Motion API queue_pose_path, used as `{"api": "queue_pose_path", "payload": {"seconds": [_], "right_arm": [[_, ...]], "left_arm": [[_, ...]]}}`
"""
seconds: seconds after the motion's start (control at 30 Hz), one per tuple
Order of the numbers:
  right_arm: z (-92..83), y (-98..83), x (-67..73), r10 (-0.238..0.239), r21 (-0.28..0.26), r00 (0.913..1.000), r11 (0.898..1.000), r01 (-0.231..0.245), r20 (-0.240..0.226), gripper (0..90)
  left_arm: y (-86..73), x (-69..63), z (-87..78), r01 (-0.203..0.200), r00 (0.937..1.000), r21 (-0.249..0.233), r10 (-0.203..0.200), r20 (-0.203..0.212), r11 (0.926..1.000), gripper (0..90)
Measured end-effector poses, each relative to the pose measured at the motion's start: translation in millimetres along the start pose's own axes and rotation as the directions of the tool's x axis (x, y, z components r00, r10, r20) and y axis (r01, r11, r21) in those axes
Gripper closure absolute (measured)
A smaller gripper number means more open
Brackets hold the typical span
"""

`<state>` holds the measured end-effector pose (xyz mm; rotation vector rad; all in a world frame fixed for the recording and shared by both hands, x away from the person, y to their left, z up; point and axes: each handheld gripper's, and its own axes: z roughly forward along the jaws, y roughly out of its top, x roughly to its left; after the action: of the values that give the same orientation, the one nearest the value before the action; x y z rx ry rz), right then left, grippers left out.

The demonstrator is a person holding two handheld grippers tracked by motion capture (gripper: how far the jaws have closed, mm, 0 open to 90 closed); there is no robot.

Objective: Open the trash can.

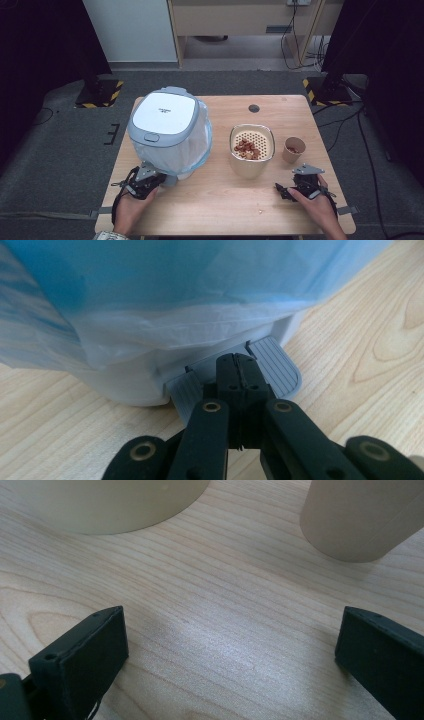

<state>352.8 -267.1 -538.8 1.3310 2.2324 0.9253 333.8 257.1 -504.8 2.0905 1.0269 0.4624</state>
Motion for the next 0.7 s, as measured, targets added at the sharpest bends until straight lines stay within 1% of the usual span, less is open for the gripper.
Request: {"api": "queue_pose_path", "payload": {"seconds": [0.07, 0.17, 0.43, 0.57, 0.7], "right_arm": [[-0.1, 0.0, 0.0, 0.000, 0.000, 1.0000, 1.000, 0.000, 0.000, 0.9], [-0.3, -0.2, -0.2, -0.002, 0.002, 1.0000, 1.000, 0.002, -0.001, 0.8], [-0.5, -0.5, -0.7, -0.007, -0.001, 1.0000, 1.000, 0.007, 0.000, 0.9], [-0.6, -0.6, -0.7, -0.008, -0.001, 1.0000, 1.000, 0.008, 0.000, 0.9], [-0.7, -0.7, -0.8, -0.008, 0.000, 1.0000, 1.000, 0.008, 0.000, 0.9]], "left_arm": [[-0.7, 0.6, 0.2, 0.022, 0.9997, 0.000, -0.022, 0.004, 0.9997, 90.0], [-0.8, 0.8, 0.4, 0.034, 0.9994, 0.005, -0.034, 0.003, 0.9994, 90.0], [-1.0, -0.8, 1.5, 0.030, 0.9995, 0.013, -0.030, -0.006, 0.9995, 90.0], [-1.0, -0.5, 2.1, 0.034, 0.9994, 0.023, -0.034, -0.006, 0.9992, 90.0], [-1.6, 1.4, 3.2, 0.043, 0.9991, 0.028, -0.043, 0.007, 0.9987, 90.0]]}}
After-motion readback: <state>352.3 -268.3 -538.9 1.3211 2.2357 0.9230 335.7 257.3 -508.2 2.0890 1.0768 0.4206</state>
